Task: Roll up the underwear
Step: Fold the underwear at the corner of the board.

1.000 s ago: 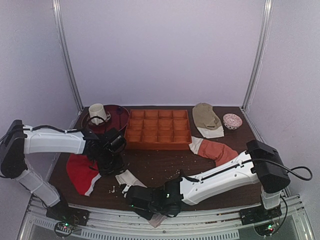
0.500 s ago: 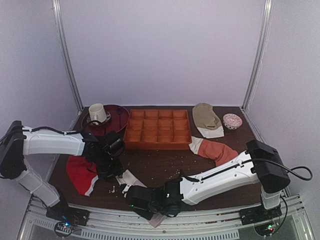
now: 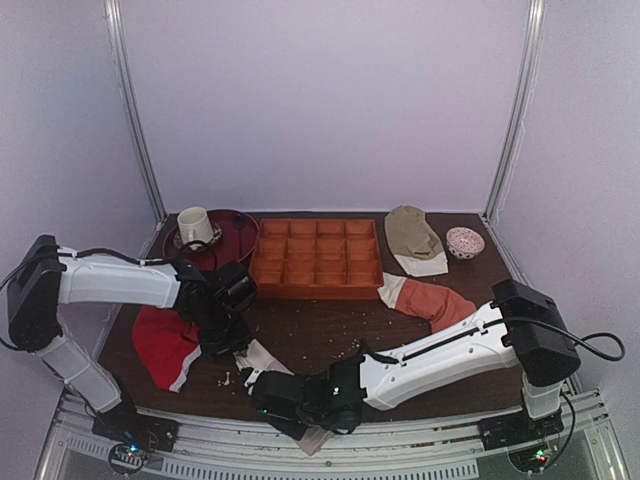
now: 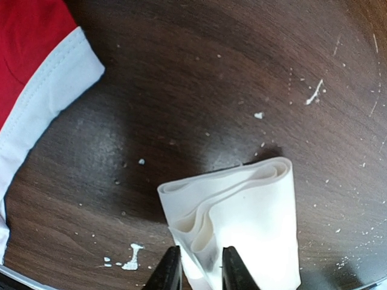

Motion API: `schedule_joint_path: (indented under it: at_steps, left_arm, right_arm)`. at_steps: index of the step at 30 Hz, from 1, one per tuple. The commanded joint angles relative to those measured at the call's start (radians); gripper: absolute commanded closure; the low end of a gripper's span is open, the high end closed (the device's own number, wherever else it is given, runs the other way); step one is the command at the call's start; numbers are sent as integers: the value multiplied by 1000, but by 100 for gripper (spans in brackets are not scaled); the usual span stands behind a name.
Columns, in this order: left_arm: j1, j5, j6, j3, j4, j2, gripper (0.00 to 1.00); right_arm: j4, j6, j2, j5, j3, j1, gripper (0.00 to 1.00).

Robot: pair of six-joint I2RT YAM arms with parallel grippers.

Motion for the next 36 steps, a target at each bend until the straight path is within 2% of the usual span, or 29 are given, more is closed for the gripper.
schedule_joint_path:
  at_steps: [1, 5, 12, 20, 36]
  left_arm:
    - [-3, 6, 2, 28, 2, 25, 78]
    - [-3, 5, 6, 29, 4, 39, 79]
    - [-3, -3, 13, 40, -3, 45, 100]
    - [-4, -14, 34, 75, -20, 41, 100]
    - [-3, -34, 177, 424, -64, 222, 100]
  right_arm:
    - [-1, 9, -1, 19, -2, 6, 100]
    - [-1, 9, -3, 22, -3, 7, 100]
    - [-1, 11, -6, 27, -6, 6, 100]
    - [-10, 15, -20, 54, -11, 6, 100]
    - [-64, 10, -162, 226, -92, -72, 100]
